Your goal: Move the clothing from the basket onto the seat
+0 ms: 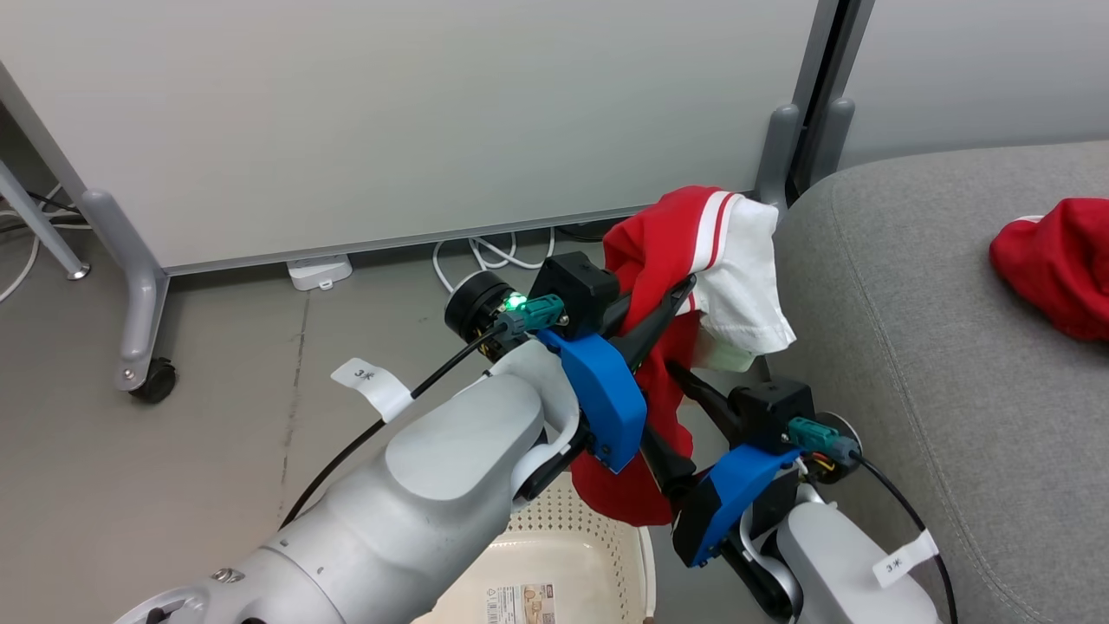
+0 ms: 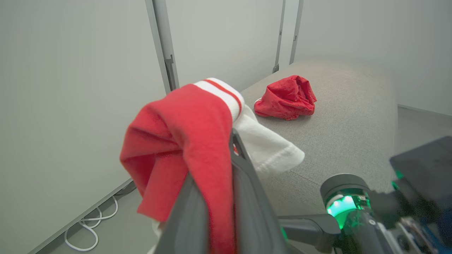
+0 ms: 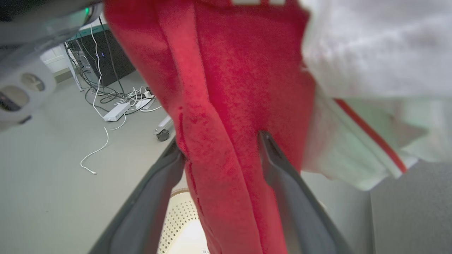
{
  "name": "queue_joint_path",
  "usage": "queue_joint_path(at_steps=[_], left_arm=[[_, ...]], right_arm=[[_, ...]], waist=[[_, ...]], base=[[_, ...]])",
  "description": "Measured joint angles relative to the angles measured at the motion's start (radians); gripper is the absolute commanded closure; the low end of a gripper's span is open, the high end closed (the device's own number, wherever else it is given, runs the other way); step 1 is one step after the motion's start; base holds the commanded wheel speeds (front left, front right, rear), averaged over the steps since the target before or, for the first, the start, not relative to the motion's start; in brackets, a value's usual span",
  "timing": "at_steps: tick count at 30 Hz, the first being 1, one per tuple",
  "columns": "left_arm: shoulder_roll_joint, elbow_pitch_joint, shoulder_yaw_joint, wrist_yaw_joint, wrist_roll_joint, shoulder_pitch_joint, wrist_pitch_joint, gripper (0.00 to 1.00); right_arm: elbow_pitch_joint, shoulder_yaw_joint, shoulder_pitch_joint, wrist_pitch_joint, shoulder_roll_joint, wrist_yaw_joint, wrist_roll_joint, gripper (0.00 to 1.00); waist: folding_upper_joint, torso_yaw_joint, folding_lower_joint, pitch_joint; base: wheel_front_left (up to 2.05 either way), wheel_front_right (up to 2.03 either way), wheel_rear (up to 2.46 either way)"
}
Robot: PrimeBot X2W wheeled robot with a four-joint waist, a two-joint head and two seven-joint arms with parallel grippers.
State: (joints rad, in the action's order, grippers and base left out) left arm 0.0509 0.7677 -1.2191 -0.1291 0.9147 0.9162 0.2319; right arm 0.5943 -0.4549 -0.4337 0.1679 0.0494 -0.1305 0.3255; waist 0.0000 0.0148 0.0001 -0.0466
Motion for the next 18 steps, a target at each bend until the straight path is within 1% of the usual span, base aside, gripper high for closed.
queue_joint_path(at_steps=[9,15,16,17,18], left_arm=[[0.000,-0.007,-0.021,0.000,0.017,0.005,0.000,1.00],[0.000,-0.012,-0.030,0.001,0.026,0.006,0.000,1.00],[0.000,-0.012,-0.032,0.001,0.027,0.006,0.000,1.00],[0.000,-0.012,-0.033,0.001,0.027,0.006,0.000,1.00],[0.000,-0.012,-0.035,0.001,0.028,0.006,0.000,1.00]], right_arm=[[0.183,-0.059,-0.108,0.039,0.000,0.000,0.069,0.00],[0.241,-0.117,-0.148,0.063,0.000,0.000,0.134,0.00],[0.248,-0.125,-0.150,0.066,0.000,0.000,0.145,0.25],[0.255,-0.132,-0.153,0.071,0.000,0.000,0.154,0.74],[0.260,-0.140,-0.156,0.073,0.000,0.000,0.163,1.00]], waist=[[0.0000,-0.007,-0.0001,0.011],[0.0000,-0.010,0.0000,0.020],[0.0000,-0.011,0.0000,0.022],[0.0000,-0.011,0.0000,0.023],[0.0000,-0.012,0.0000,0.025]], base=[[0.00,0.00,0.00],[0.00,0.00,0.00],[0.00,0.00,0.00],[0.00,0.00,0.00],[0.00,0.00,0.00]])
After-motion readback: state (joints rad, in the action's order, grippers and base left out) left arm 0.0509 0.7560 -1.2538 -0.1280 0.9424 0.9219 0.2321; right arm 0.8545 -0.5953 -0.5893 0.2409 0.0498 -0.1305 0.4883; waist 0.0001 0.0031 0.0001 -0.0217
